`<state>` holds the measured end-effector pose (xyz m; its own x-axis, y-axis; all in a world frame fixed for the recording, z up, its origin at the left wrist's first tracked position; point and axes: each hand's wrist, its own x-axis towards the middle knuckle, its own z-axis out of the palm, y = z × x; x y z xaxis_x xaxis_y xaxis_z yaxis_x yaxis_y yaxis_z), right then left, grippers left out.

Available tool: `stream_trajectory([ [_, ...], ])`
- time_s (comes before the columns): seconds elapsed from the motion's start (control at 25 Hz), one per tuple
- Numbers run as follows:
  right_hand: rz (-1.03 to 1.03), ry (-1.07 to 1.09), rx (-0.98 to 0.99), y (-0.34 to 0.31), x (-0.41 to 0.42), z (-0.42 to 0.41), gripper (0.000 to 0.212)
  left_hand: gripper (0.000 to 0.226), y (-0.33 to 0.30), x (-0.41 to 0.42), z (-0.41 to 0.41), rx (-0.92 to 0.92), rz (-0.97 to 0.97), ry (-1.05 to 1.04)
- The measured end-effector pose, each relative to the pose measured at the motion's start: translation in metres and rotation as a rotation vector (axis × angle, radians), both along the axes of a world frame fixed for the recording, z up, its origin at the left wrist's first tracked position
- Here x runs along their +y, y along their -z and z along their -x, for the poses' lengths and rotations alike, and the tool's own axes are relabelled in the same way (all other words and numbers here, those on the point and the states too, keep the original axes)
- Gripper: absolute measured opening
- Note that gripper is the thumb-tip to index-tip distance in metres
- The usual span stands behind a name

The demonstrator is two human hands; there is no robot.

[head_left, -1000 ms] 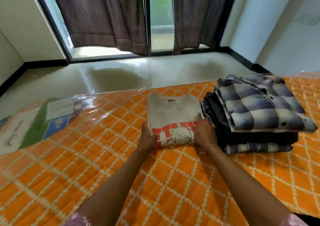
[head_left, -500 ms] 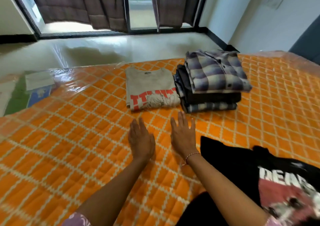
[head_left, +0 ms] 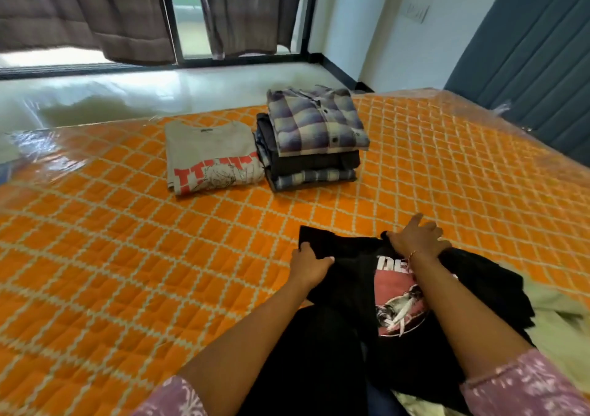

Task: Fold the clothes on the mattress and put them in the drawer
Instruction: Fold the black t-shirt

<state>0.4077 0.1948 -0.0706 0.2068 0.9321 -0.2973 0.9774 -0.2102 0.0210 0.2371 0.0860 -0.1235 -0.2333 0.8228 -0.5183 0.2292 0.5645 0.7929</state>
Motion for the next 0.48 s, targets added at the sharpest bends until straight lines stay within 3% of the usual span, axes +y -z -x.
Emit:
stream_trajectory([
  [0.08, 0.112, 0.040, 0.061, 0.001, 0.018, -0.004, 0.051, 0.087, 0.004, 0.008, -0.005, 0.065, 0.082, -0.095],
  [0.16, 0.110, -0.030, 0.073, 0.008, 0.022, -0.002, 0.022, 0.095, 0.006, 0.017, -0.013, -0.080, 0.050, -0.172],
  [0.28, 0.018, -0.200, 0.363, 0.018, 0.023, 0.028, 0.021, 0.101, 0.000, 0.031, -0.039, -0.447, 0.077, -0.284],
  [0.36, 0.025, -0.255, 0.498, 0.017, 0.020, 0.045, 0.023, 0.071, 0.008, 0.037, -0.048, -0.377, 0.065, -0.288],
  [0.44, 0.058, -0.247, 0.169, 0.017, 0.026, 0.039, 0.045, 0.033, 0.008, 0.032, -0.046, -0.292, 0.032, -0.268],
  [0.48, 0.107, -0.189, -0.003, 0.021, 0.027, 0.028, 0.048, 0.026, 0.003, 0.028, -0.038, -0.296, -0.008, -0.301],
])
